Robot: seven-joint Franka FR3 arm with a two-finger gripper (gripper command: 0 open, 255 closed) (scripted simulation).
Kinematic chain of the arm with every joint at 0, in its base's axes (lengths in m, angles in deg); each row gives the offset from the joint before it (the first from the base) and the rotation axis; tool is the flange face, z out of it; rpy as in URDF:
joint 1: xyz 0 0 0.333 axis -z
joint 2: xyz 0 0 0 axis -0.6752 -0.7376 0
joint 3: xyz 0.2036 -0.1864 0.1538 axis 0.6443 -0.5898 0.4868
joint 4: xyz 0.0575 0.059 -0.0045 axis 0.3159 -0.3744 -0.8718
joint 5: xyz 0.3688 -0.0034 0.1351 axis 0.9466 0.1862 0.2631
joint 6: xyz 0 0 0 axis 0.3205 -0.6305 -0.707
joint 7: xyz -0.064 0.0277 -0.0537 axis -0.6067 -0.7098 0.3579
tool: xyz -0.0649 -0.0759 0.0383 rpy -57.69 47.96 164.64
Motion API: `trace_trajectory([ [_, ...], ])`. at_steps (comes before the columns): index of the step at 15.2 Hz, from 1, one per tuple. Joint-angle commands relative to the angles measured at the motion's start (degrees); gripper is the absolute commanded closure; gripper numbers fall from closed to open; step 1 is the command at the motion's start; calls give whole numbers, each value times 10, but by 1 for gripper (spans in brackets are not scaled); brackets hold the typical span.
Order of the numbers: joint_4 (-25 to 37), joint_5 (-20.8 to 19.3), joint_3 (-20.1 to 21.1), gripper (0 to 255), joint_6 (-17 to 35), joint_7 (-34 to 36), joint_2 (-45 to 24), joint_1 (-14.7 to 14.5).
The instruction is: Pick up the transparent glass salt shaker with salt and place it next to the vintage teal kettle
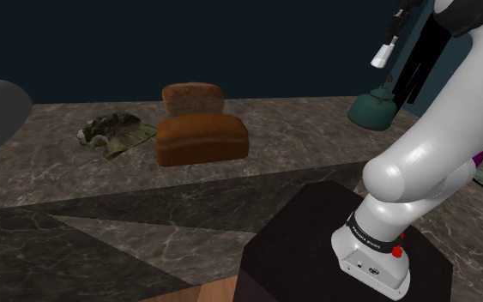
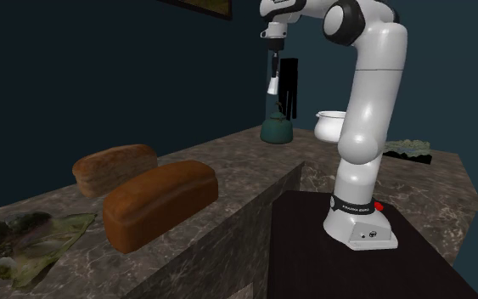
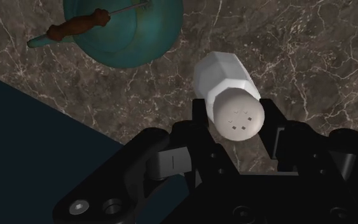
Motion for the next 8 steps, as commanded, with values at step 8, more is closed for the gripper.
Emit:
trace_trajectory([
  [8, -95, -14, 3, 255, 74, 8, 25, -2],
])
